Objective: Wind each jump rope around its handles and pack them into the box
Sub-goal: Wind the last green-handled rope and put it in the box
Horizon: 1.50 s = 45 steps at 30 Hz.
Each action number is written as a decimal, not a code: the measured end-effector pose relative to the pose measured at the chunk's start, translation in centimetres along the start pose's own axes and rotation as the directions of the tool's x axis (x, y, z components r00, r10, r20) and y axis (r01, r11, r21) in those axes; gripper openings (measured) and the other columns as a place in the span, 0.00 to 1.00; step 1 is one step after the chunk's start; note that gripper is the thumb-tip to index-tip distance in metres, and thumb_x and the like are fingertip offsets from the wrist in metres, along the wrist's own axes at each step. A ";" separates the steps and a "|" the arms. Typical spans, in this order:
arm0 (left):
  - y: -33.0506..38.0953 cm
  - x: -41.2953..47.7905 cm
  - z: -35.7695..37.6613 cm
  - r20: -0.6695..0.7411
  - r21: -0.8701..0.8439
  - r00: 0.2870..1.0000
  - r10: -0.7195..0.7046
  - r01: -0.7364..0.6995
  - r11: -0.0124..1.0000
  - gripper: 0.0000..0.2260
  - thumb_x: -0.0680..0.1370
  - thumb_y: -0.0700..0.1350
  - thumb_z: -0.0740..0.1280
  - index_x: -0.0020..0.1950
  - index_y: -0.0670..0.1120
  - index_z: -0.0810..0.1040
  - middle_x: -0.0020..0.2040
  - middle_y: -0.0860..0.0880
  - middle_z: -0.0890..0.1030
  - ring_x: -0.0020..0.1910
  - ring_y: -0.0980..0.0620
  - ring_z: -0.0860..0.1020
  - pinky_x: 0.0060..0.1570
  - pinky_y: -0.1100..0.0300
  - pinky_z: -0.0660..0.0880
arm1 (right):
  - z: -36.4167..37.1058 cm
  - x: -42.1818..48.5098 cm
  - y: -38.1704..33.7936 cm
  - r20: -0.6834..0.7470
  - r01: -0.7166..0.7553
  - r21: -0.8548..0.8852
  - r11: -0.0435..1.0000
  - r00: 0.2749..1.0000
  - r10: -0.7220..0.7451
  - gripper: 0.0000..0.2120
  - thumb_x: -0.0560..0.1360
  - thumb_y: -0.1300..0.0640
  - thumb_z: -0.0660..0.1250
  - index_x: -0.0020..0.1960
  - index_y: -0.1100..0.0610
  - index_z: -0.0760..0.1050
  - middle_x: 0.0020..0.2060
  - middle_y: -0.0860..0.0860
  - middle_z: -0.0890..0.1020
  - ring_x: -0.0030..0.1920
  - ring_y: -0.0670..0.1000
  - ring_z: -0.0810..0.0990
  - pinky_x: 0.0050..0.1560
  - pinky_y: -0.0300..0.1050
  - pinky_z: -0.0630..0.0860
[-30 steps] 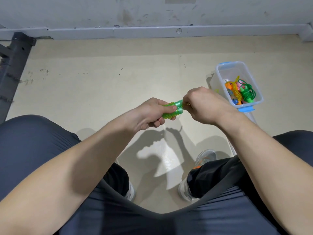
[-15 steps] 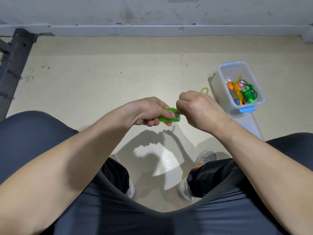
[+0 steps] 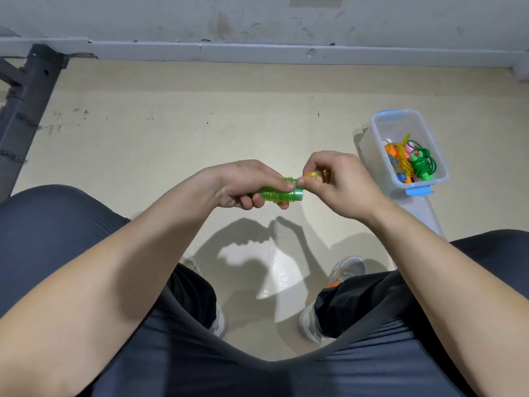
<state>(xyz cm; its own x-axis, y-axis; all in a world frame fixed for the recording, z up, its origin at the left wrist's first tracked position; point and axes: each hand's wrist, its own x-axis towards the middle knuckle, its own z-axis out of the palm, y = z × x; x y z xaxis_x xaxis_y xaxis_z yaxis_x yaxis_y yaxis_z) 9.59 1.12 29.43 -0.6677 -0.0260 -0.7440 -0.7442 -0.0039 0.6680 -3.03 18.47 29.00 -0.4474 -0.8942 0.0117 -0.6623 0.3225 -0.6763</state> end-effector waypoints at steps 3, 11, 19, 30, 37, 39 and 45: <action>0.7 -0.6 -0.5 0.004 0.010 1.000 0.011 -0.011 1.000 0.12 0.78 0.48 0.70 0.56 0.42 0.83 0.45 0.47 0.83 0.25 0.55 0.63 0.21 0.67 0.54 | 0.7 -0.1 -0.8 0.039 -0.118 0.293 0.949 0.993 0.111 0.11 0.78 0.58 0.70 0.39 0.54 0.72 0.34 0.45 0.72 0.33 0.43 0.68 0.35 0.34 0.64; 2.1 -1.6 2.2 0.045 -0.046 0.998 0.051 -0.049 0.998 0.11 0.70 0.51 0.68 0.44 0.44 0.82 0.40 0.42 0.82 0.24 0.49 0.73 0.19 0.68 0.59 | 1.1 -0.2 -2.4 0.194 -0.254 0.701 0.666 0.967 0.166 0.12 0.72 0.61 0.61 0.31 0.65 0.66 0.24 0.57 0.68 0.26 0.60 0.79 0.28 0.48 0.71; 2.1 -0.7 3.5 -0.341 -0.486 0.938 0.056 -0.227 0.844 0.26 0.78 0.57 0.58 0.56 0.36 0.83 0.45 0.40 0.86 0.34 0.42 0.80 0.39 0.53 0.77 | 2.8 0.2 -2.3 -0.075 -0.185 0.662 0.727 0.948 0.309 0.16 0.70 0.57 0.57 0.25 0.51 0.59 0.25 0.45 0.60 0.31 0.48 0.60 0.34 0.48 0.57; 0.5 -0.1 5.6 -0.443 -0.470 0.897 -0.002 -0.230 0.852 0.21 0.77 0.61 0.59 0.46 0.45 0.79 0.39 0.45 0.84 0.36 0.41 0.77 0.45 0.47 0.71 | 4.4 -1.2 -2.7 -0.051 -0.193 0.606 0.772 0.959 0.280 0.20 0.78 0.50 0.54 0.27 0.49 0.61 0.27 0.44 0.63 0.33 0.50 0.62 0.38 0.52 0.61; 0.9 -0.3 4.8 -0.413 -0.492 0.910 -0.036 -0.189 0.850 0.23 0.81 0.60 0.57 0.41 0.45 0.80 0.37 0.45 0.84 0.31 0.43 0.77 0.43 0.51 0.72 | 2.8 -0.7 -3.5 0.099 -0.269 0.403 0.875 0.963 0.251 0.29 0.83 0.53 0.55 0.23 0.49 0.69 0.21 0.42 0.68 0.28 0.46 0.65 0.36 0.47 0.63; 1.2 -0.3 3.5 -0.348 -0.559 0.936 -0.054 -0.161 0.813 0.24 0.80 0.61 0.57 0.46 0.43 0.82 0.46 0.41 0.84 0.36 0.42 0.79 0.42 0.52 0.74 | 2.7 -0.5 -2.9 0.092 -0.294 0.408 0.864 0.955 0.281 0.31 0.85 0.56 0.56 0.22 0.49 0.68 0.19 0.40 0.68 0.26 0.43 0.64 0.35 0.44 0.62; 0.8 -0.8 0.6 -0.182 -0.845 0.983 0.032 -0.173 0.505 0.21 0.77 0.54 0.63 0.61 0.39 0.74 0.57 0.37 0.77 0.52 0.34 0.80 0.59 0.43 0.77 | 2.8 -0.3 -2.5 0.053 -0.373 0.352 0.859 0.924 0.379 0.24 0.84 0.52 0.58 0.30 0.55 0.61 0.19 0.40 0.66 0.25 0.44 0.63 0.32 0.45 0.63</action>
<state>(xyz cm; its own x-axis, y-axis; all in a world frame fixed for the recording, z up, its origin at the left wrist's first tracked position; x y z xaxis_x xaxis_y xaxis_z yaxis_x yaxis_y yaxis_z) 9.48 1.73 30.58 -0.6764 -0.2075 -0.7067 -0.2432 -0.8427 0.4803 0.47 17.05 28.58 -0.6326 -0.7203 -0.2847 -0.1905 0.5010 -0.8442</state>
